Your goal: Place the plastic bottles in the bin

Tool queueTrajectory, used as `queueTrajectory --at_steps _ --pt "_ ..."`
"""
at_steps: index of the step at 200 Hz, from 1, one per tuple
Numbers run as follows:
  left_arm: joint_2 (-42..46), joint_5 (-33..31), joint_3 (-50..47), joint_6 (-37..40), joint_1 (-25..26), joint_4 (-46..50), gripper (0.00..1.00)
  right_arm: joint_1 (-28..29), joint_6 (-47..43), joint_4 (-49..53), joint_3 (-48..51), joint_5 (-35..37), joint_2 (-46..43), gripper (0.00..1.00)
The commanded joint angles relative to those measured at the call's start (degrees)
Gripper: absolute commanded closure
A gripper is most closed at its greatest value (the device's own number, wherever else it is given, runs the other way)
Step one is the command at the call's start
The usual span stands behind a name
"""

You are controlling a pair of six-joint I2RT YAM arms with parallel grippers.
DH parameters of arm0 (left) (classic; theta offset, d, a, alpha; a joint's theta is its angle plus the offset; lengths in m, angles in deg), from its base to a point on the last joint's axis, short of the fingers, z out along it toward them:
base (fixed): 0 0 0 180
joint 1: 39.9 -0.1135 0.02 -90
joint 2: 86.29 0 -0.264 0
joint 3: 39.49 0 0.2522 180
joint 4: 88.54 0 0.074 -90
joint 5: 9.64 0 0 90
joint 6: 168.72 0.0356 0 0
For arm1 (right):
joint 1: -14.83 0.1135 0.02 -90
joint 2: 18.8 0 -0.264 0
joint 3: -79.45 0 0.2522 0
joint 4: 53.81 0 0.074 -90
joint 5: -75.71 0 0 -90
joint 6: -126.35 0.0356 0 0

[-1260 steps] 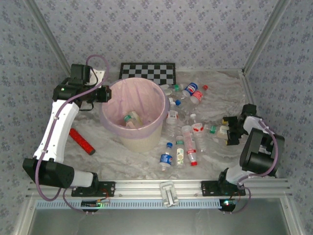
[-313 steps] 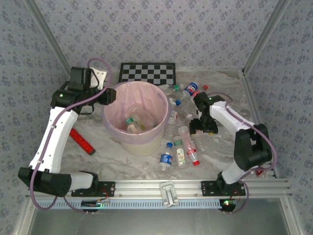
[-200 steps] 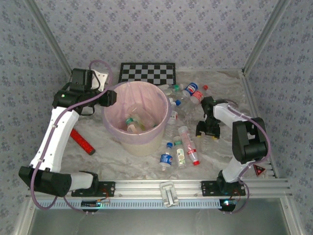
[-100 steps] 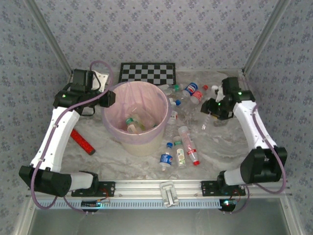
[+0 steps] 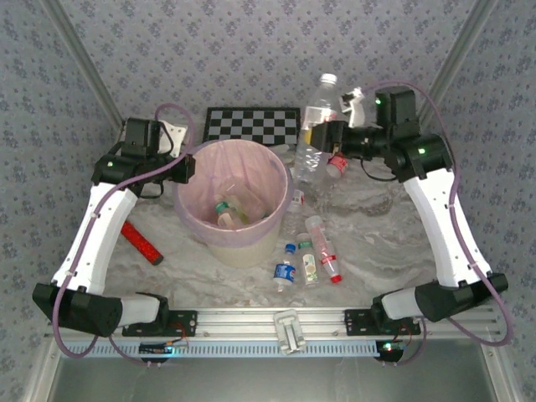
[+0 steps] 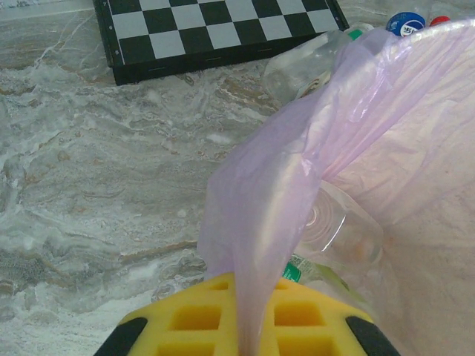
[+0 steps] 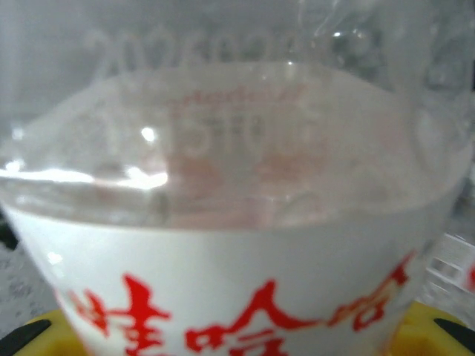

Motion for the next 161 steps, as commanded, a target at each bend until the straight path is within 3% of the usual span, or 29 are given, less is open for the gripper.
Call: queueTrajectory --at_steps 1,38,100,161 --pt "-0.45 2.80 1.19 -0.26 0.43 -1.31 0.94 5.13 -0.64 -0.77 -4.03 1.28 3.97 0.59" --pt "-0.72 3.19 1.40 -0.55 0.70 -1.30 0.97 13.94 -3.15 -0.02 -8.38 5.95 9.85 0.60" --pt "-0.64 3.10 1.31 -0.43 0.87 -1.52 0.99 26.95 -11.57 16.30 -23.55 22.29 24.15 0.64" --pt "-0.53 2.79 1.58 -0.57 0.96 -1.87 1.00 33.49 -14.55 26.64 -28.22 30.74 35.31 0.64"
